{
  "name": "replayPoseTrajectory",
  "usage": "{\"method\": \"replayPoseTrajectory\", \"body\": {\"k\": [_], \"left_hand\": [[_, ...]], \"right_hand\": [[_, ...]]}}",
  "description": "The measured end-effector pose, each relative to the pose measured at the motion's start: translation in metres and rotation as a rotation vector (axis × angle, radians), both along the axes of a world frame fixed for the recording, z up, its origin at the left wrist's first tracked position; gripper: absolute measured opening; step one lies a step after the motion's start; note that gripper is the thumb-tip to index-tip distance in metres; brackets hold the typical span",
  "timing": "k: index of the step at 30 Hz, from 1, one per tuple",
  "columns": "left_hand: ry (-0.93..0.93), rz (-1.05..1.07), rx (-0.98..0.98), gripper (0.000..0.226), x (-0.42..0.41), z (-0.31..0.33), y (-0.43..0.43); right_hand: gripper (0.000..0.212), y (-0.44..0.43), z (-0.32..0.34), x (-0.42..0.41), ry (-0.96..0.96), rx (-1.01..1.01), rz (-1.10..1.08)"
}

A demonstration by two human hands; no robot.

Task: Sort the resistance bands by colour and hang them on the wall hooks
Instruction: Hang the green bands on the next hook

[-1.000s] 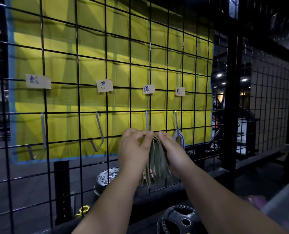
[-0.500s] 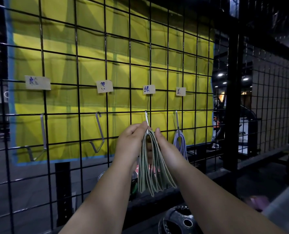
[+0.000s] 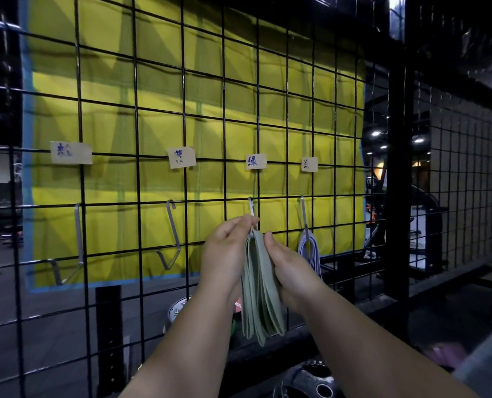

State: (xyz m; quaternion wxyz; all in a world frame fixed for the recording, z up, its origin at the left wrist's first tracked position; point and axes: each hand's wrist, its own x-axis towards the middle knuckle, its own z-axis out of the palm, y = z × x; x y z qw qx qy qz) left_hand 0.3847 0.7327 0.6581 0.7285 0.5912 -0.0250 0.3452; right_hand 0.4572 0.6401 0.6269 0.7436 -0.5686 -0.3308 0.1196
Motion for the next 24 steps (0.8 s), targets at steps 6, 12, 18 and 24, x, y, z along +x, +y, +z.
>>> {"method": "replayPoseTrajectory", "body": {"k": [6,12,18,24], "left_hand": [[0.006,-0.115,-0.136,0.021,0.001,0.0,0.001],[0.023,-0.186,-0.212,0.025,0.001,0.003,0.003],[0.062,-0.167,-0.23,0.026,0.002,0.005,0.005],[0.029,0.008,-0.037,0.029,0.003,0.0,-0.006]], "right_hand": [[0.039,-0.003,0.005,0.004,-0.088,-0.072,-0.04],[0.043,0.0,0.005,0.008,-0.09,-0.097,-0.053],[0.038,0.008,-0.001,0.002,-0.133,-0.068,-0.067],[0.042,0.002,-0.005,0.007,-0.159,-0.125,-0.167]]}}
